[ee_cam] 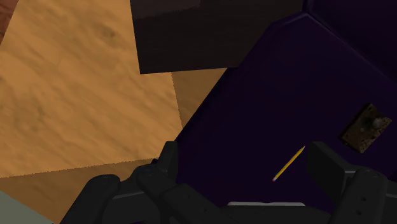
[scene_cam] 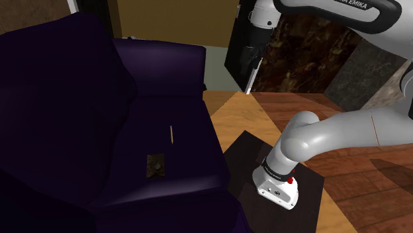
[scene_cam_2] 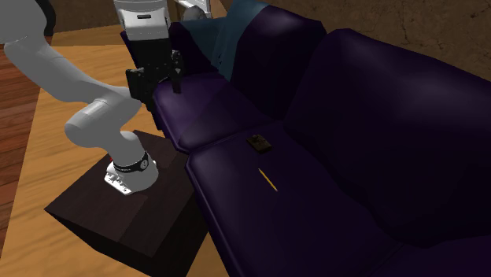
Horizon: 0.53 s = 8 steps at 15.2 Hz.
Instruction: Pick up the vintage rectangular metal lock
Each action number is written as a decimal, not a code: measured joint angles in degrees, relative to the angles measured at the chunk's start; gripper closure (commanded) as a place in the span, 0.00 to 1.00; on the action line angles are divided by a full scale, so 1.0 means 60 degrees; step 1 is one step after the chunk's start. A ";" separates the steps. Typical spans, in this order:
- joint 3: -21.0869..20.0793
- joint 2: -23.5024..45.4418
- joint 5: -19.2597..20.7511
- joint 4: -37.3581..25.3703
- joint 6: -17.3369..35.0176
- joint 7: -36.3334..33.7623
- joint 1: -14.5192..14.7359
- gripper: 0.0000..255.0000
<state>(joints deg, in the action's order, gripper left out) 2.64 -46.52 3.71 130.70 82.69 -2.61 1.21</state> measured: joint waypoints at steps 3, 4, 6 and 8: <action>-0.0174 -0.0004 -0.0135 0.0290 0.0271 -0.0179 0.0072 0.00; -0.0295 0.0089 -0.0232 0.0443 0.0505 -0.0302 0.0127 0.00; -0.0517 0.0231 -0.0407 0.0794 0.0984 -0.0522 0.0234 0.00; -0.0799 0.0468 -0.0615 0.1046 0.1462 -0.0791 0.0367 0.00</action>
<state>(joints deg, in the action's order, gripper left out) -2.15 -43.71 0.02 136.98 91.46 -7.35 3.41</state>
